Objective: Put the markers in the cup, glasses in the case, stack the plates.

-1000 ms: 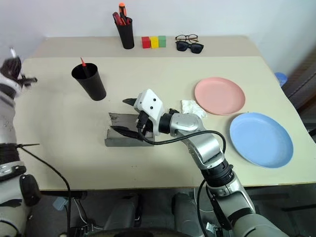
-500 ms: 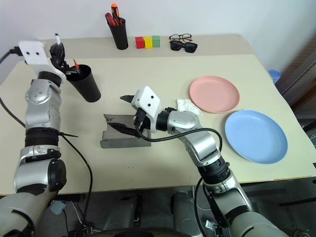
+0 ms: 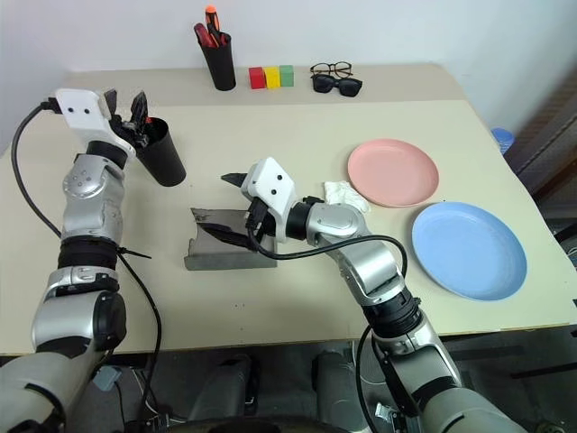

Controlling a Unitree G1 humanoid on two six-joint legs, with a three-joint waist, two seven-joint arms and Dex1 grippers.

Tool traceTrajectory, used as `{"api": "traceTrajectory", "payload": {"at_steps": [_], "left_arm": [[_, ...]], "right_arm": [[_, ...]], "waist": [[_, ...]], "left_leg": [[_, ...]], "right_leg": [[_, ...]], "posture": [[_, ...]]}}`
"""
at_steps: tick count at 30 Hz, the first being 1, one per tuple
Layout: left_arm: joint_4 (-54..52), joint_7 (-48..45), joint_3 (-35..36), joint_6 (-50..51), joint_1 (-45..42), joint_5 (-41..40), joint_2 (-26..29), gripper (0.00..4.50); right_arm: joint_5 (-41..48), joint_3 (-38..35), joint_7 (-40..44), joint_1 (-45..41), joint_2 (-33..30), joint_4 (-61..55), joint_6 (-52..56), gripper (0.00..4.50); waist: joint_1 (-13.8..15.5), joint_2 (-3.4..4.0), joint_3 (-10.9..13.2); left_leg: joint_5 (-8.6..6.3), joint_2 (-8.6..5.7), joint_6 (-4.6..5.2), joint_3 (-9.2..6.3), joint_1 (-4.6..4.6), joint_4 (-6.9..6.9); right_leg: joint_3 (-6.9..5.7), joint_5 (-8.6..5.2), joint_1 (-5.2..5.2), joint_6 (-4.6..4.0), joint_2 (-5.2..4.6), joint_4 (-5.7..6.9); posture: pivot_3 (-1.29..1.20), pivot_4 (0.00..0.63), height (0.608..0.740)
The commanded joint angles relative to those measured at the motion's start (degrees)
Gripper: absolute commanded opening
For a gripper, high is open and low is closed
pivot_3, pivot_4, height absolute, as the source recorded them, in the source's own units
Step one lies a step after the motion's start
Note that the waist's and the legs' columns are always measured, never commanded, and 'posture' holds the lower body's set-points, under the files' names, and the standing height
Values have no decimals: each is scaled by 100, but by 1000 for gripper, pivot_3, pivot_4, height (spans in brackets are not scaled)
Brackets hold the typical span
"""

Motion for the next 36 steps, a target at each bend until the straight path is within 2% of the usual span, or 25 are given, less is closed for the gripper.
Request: {"api": "traceTrajectory", "payload": {"at_steps": [1, 3, 5, 6, 8, 10, 15, 19, 20, 21, 22, 28, 36], "left_arm": [[-1519, -1142, -276, 1037, 542, -743, 252, 2914], [-2434, -1899, -648, 1938, 1056, -1107, 623, 3517], [-3246, -2637, -1081, 2795, 1596, -1363, 1175, 4426], [-3632, -3109, -1363, 3179, 1906, -1453, 1565, 4470], [-4229, -3898, -1895, 3259, 2454, -1229, 2246, 4470], [-4449, -4297, -2268, 3418, 2655, -1099, 2599, 4470], [-4390, -4687, -2968, 3528, 2542, -491, 2827, 4470], [-4115, -4670, -3234, 3590, 2268, -73, 2697, 4470], [-4085, -4670, -3221, 3610, 2215, -80, 2626, 3942], [-4044, -4661, -3204, 3646, 2150, -94, 2543, 3677], [-4005, -4656, -3186, 3679, 2101, -99, 2471, 3229], [-3630, -4800, -3186, 3303, 1895, 134, 2274, 250], [-3089, -4940, -3178, 2916, 1606, 414, 2044, 250]], "right_arm": [[85, -193, 92, -70, -142, -210, -81, 4500], [121, -315, 212, -70, -344, -192, -79, 4500], [166, -449, 390, -60, -613, -174, -76, 4500], [177, -499, 490, -52, -770, -161, -79, 4500], [161, -566, 638, -40, -1028, -120, -112, 4500], [145, -644, 730, -24, -1223, -73, -132, 4500], [173, -729, 859, 86, -1492, -174, -96, 4500], [195, -774, 778, 204, -1535, -335, -25, 4500], [203, -785, 751, 244, -1548, -386, -4, 4500], [205, -797, 724, 293, -1567, -438, 14, 4500], [205, -809, 701, 337, -1586, -485, 32, 4500], [207, -932, 624, 539, -1730, -662, 129, 4500], [20, -1039, 600, 556, -2228, -472, 313, 4500]], "waist": [[-5, 1, 0], [-9, 2, 1], [-20, 4, 2], [-17, 6, 3], [-17, 8, 4], [-2, 21, 12], [32, 23, 13], [26, 23, 13], [26, 23, 13], [27, 23, 13], [31, 23, 13], [22, 23, 13], [33, 23, 13]], "left_leg": [[0, 1, 0, 0, 0, 0], [0, 3, 0, 1, 0, -1], [0, 5, 0, 0, 0, 0], [0, 5, 0, 0, 0, -2], [0, 7, 0, 0, 1, -3], [0, 7, 0, 3, 10, -10], [-1, 8, 1, 0, 13, -2], [-2, 8, 3, 1, 12, -2], [-2, 8, 3, 0, 12, -2], [-2, 8, 3, -1, 12, -1], [-2, 8, 3, -1, 12, -1], [-2, 9, 4, -5, 11, 3], [-3, 8, 5, -4, 11, 6]], "right_leg": [[1, 0, 0, 0, 0, 0], [2, 0, 0, 0, 1, 0], [2, 0, 0, -1, 3, 0], [3, -1, 1, -1, 2, 0], [3, -1, 3, -2, 5, -4], [6, -2, 11, -4, 6, -8], [-5, -3, 29, -6, 13, -12], [-4, -4, 28, -5, 14, -14], [-4, -4, 29, -5, 13, -14], [-4, -3, 29, -5, 13, -14], [-4, -3, 29, -5, 13, -13], [-3, -3, 29, -5, 13, -13], [-3, -3, 31, -5, 12, -14]], "posture": [[0, 150, 740], [0, 150, 740], [0, 150, 740], [0, 150, 740], [0, 150, 740], [0, 150, 740], [0, 150, 740], [0, 150, 740], [0, 150, 740], [0, 150, 740], [0, 150, 740], [0, 150, 740], [0, 150, 740]]}}
